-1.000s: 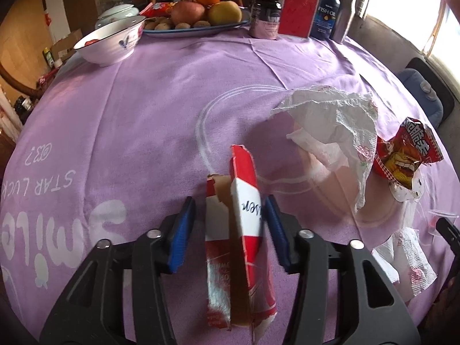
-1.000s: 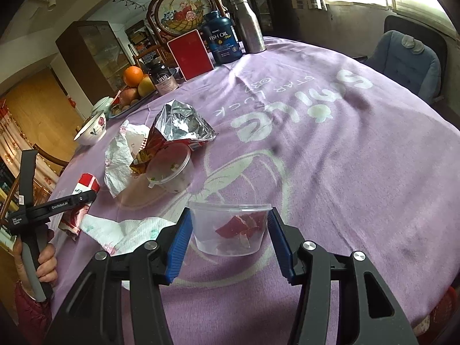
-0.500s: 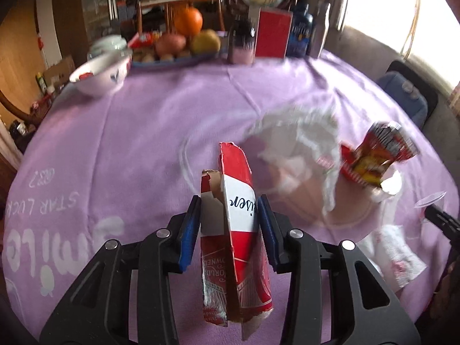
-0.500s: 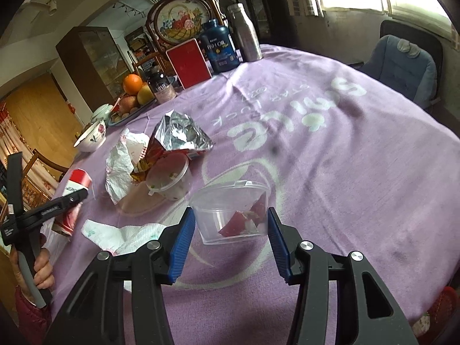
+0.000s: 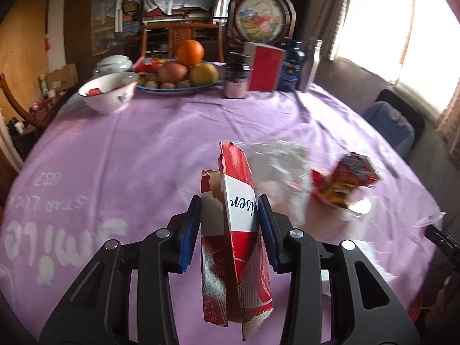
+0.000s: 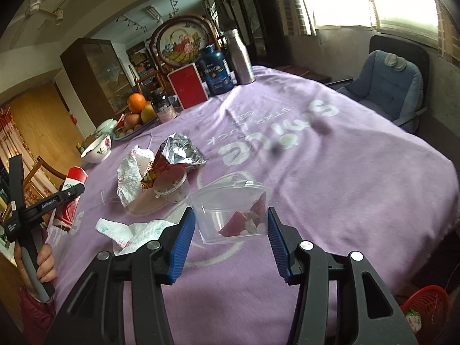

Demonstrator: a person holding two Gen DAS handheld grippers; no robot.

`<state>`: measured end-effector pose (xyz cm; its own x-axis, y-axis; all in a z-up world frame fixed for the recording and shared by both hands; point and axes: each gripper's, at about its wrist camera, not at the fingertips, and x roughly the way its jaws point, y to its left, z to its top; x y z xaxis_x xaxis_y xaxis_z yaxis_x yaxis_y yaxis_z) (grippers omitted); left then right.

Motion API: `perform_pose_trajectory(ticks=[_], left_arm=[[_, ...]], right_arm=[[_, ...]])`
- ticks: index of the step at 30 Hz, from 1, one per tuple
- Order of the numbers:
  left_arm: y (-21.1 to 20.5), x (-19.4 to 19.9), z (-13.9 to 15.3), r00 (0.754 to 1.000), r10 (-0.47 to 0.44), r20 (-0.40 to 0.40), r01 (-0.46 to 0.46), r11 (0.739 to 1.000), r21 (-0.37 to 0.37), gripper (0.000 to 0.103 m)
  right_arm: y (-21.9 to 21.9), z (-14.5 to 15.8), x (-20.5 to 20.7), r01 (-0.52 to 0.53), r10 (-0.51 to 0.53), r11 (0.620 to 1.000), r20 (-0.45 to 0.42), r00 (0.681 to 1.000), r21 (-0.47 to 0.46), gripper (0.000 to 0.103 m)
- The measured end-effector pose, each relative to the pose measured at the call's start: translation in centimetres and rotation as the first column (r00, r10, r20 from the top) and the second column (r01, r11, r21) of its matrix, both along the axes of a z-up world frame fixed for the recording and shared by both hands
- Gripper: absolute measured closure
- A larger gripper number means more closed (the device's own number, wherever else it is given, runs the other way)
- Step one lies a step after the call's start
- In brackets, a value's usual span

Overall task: Collect trash
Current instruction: 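Lift the carton and plastic box and carry them toward the wastebasket, then drop the plastic box and carton into the red wastebasket with both tools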

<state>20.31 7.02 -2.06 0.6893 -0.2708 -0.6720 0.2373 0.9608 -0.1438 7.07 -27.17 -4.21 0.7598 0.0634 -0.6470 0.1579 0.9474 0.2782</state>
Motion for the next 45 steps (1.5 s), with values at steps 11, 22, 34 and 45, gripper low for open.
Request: perform_pose_trajectory(ticks=[11,22,34,45], left_arm=[[-8.1,-5.4,2.6,0.984,-0.169,0.051,0.170,0.985,-0.018,0.062],[-17.4,-10.9,3.4,0.928,-0.364,0.076,0.368,0.929,-0.032,0.062],[-28.5,-15.5,1.3,0.819,-0.574,0.006,0.574,0.819,-0.002,0.062],[-37.2,-20.0,-1.0,0.701,-0.711,-0.056,0.713,0.701,0.019,0.062]], right_arm=[[-5.1,1.5,-6.9,0.104,-0.104,0.995,0.075,0.992,0.009,0.053],[-11.0,1.6,-15.8,0.256,-0.254,0.967,0.104,0.962,0.003,0.053],[-17.4,-2.0,-23.6,0.414,-0.414,0.910,0.027,0.910,0.008,0.053],[-21.9,-7.7,-27.3,0.506,-0.499,0.862,-0.110,0.859,0.042,0.053]])
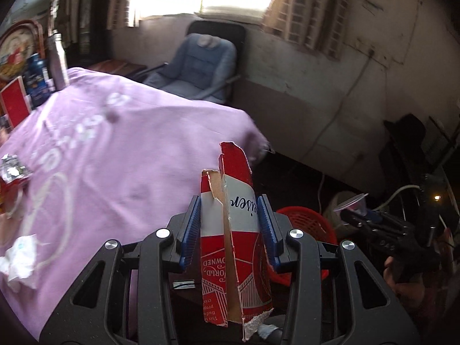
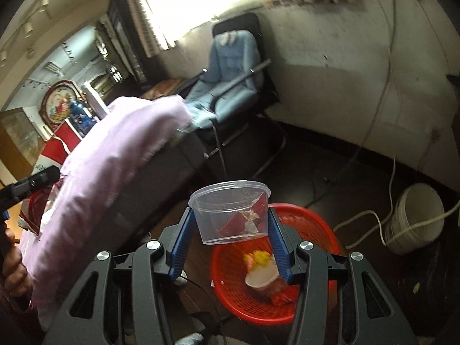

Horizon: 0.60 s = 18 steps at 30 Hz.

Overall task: Collect trash
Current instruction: 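Drop the plastic box and carton into the red wastebasket with both tools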

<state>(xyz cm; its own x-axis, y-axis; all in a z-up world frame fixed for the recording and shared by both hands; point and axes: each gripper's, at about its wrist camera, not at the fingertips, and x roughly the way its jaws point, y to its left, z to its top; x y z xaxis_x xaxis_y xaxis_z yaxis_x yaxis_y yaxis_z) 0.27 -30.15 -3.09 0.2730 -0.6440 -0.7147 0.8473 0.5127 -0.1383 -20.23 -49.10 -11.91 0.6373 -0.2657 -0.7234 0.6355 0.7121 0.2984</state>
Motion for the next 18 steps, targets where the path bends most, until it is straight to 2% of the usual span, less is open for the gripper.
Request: perform_pose_trajectory(ticks=[4,5,7,18], left_arm=[[-2.8,-1.1,-1.5,0.998,-0.055,-0.015,0.055,0.998,0.039,0.062],[-3.4,-1.5,-1.9,0.998,-0.068,-0.018,0.069,0.996,0.048,0.062],[-4.3,-1.8,-2.5,0.996,-0.087,-0.020,0.088,0.994,0.063,0.062],[-8.0,-3.4,-5.2,0.984,-0.169,-0.054,0.175,0.977,0.122,0.062]], right_arm=[[-0.8,-2.6,-0.4,-0.012,0.015,0.998,-0.055,0.998,0.065,0.052],[-1.0,-3.1,-0.4,-0.010,0.015,0.997,-0.060,0.998,0.083,0.045],[-1.6,-3.7,-0.7,0.004,0.002,0.994,-0.051,0.999,0.112,0.041],[-3.5,-2.6,-2.9,0.094,-0.098,0.991,0.038,0.994,0.095,0.034]])
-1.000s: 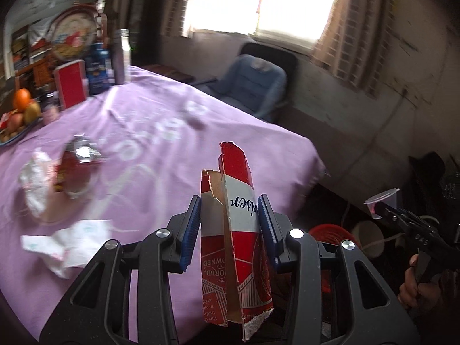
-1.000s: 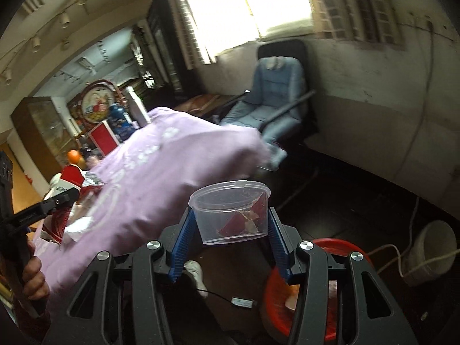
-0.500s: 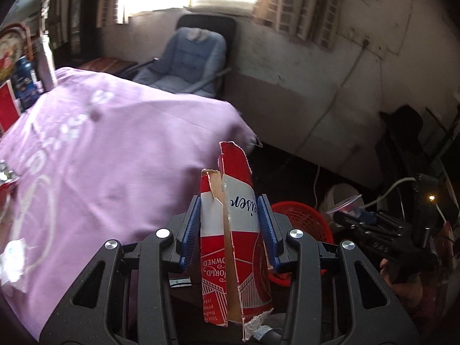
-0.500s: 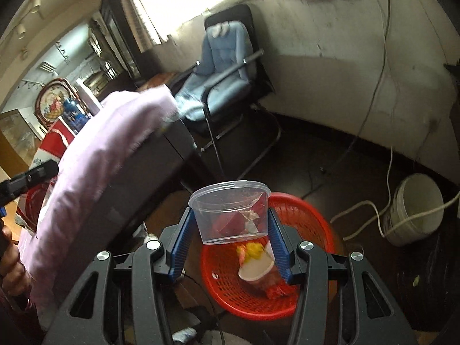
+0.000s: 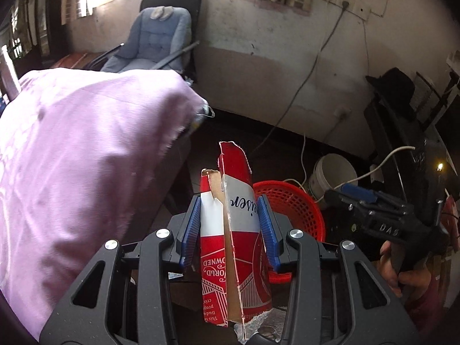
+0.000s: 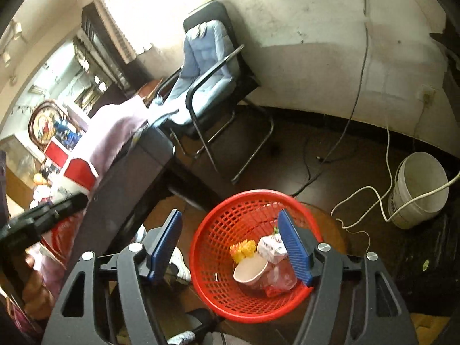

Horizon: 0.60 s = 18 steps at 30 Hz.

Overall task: Collect trash
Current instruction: 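Drop the plastic box and carton into the red wastebasket with both tools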

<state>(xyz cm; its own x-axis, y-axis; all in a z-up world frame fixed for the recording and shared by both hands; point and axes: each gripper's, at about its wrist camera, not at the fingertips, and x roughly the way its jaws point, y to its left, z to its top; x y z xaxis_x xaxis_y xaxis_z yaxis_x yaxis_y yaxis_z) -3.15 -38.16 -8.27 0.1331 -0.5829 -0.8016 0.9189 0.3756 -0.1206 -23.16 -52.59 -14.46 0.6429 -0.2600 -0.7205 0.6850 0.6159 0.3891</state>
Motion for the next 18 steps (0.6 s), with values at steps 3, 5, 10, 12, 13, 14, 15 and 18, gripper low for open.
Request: perform_pose_trajectory(ticks=[3,5,10,12,13,14,15,18], left_arm=[[-0.6,-0.4,-0.5,1.000,-0.028,-0.008,0.028,1.000,0.010,0.062],[-1.3,-1.0,-1.2,0.998,-0.058,-0.012,0.059,0.998,0.021,0.062],[-3.1,-2.7,-2.6,0.991,-0.126,-0.037,0.127,0.990,0.052,0.062],[-4.1,-3.5,-3.1,0.986,-0.155,-0.052,0.159,0.985,0.061,0.062],[-4.5,-3.8,-3.2,0.984,-0.166,-0.057,0.170,0.983,0.065,0.061],[-4.7,-4.0,-3.3,0.984,-0.170,-0.060,0.174,0.982,0.068,0.061],[-5.1,-4.2,-3.3,0.982,-0.176,-0.064,0.180,0.981,0.074,0.060],[-5.1,-4.1,-2.8,0.980,-0.181,-0.080,0.186,0.981,0.059,0.047]], right_arm=[[-0.4,0.4,-0.3,0.029,-0.029,0.999,0.006,1.000,-0.019,0.032],[-0.6,0.5,-0.5,0.041,-0.040,0.999,0.007,0.999,-0.023,0.031],[-1.0,0.7,-1.1,0.067,-0.066,0.997,0.007,0.998,-0.038,0.031],[-1.1,0.7,-1.4,0.073,-0.073,0.997,0.008,0.997,-0.039,0.031],[-1.2,0.7,-1.4,0.076,-0.076,0.996,0.008,0.997,-0.040,0.031],[-1.2,0.8,-1.5,0.080,-0.080,0.996,0.007,0.997,-0.042,0.031],[-1.2,0.8,-1.6,0.085,-0.085,0.995,0.006,0.996,-0.045,0.031],[-1.2,1.0,-1.8,0.093,-0.092,0.994,0.007,0.996,-0.051,0.031]])
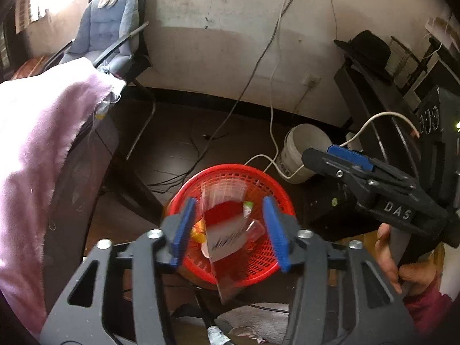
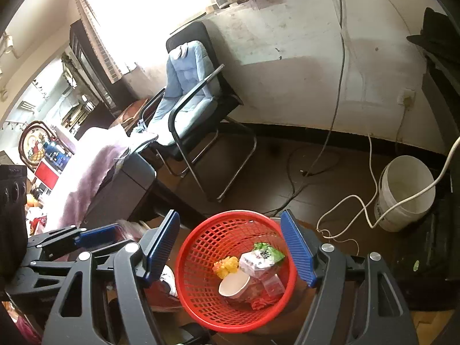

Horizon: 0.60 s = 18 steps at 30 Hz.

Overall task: Collect trash
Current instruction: 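Drop the plastic box and carton into the red wastebasket with both tools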

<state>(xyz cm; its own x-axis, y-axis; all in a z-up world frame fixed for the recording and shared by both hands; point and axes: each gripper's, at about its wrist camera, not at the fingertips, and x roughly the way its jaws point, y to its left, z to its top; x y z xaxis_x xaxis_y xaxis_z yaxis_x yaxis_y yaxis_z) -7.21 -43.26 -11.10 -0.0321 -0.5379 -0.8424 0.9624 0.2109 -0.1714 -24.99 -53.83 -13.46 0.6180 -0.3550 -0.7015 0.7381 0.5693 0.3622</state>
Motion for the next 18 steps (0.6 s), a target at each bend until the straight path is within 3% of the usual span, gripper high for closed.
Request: perform_pose_trajectory(ticks=[5,18], left_arm=[[1.2,1.3,1.1,0.999,0.042,0.014,-0.042,0.999,-0.030,0.033],[5.8,4.4,4.1,0.982,0.179,0.067,-0.171,0.979,-0.108,0.025]], right_arm=[[0.5,0.1,0.4,-0.021,0.021,1.000,0.002,1.000,0.001,0.031],[4.0,2.2,3.5,-0.130,0.130,0.990,-0.009,0.992,-0.048,0.026]])
